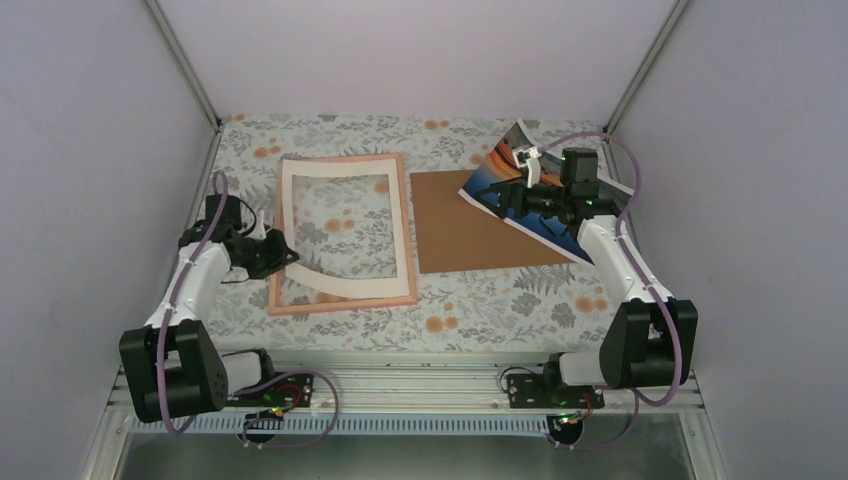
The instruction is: Put the photo into the frame
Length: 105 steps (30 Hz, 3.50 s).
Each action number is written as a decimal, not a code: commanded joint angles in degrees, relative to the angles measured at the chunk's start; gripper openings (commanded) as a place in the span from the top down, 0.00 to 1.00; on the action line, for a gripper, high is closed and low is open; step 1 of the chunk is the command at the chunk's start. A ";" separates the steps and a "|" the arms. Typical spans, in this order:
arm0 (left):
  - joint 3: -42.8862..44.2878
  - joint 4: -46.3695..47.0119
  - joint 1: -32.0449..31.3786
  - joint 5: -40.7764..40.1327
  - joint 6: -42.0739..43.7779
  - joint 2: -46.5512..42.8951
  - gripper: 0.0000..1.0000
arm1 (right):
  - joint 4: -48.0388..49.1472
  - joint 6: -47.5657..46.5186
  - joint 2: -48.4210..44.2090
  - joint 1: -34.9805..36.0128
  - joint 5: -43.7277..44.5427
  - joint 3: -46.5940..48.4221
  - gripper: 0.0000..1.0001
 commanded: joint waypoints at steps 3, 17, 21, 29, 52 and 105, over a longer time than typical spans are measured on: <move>0.30 1.19 -1.64 0.36 1.95 0.47 0.98 | 1.48 0.53 0.24 0.83 0.14 -0.29 0.13; 2.54 -1.06 -1.84 -6.94 2.13 0.67 0.23 | 1.44 0.62 0.19 0.82 0.30 -0.29 0.12; 5.46 -2.72 -1.93 -13.79 2.91 0.63 0.00 | 1.59 0.79 0.42 0.81 0.42 -0.33 0.12; 8.79 -2.90 -2.55 -20.69 1.68 0.93 0.00 | 1.81 0.95 1.18 0.95 0.90 0.13 0.11; 13.66 7.36 -1.14 -22.51 16.45 19.76 0.37 | 0.11 -2.44 6.28 2.01 2.10 -0.81 0.13; 25.41 24.26 -18.08 -20.30 31.29 17.80 0.00 | -14.62 -19.97 9.92 -3.11 22.31 8.98 0.14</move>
